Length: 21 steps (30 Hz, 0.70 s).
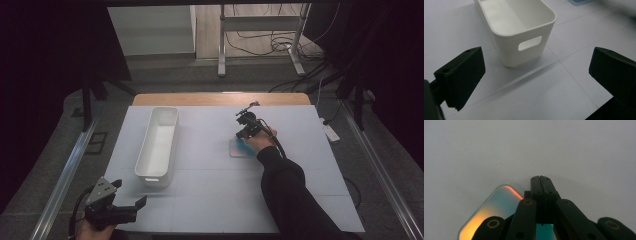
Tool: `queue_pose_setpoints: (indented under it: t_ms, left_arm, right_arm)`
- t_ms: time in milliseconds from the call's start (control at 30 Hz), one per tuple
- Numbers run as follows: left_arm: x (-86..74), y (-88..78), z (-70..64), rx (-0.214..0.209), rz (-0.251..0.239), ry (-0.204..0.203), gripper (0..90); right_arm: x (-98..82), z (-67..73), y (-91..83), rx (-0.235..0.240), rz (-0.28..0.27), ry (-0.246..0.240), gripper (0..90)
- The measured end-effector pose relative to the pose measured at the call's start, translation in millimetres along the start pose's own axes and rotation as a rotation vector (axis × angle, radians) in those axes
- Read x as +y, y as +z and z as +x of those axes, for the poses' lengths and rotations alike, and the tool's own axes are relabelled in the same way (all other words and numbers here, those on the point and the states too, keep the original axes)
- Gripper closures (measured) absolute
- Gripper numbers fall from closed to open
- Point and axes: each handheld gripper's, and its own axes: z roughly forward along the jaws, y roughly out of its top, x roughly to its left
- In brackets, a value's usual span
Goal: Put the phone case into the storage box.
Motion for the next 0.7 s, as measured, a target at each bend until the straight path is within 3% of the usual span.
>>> queue_pose_setpoints:
  t_ms: [700]
  left_arm:
    - [0.2, 0.2, -0.5, 0.004, 0.002, 0.003, 1.3]
  right_arm:
    - [-13.6, 18.5, -7.7, 0.046, 0.023, -0.057, 89.1]
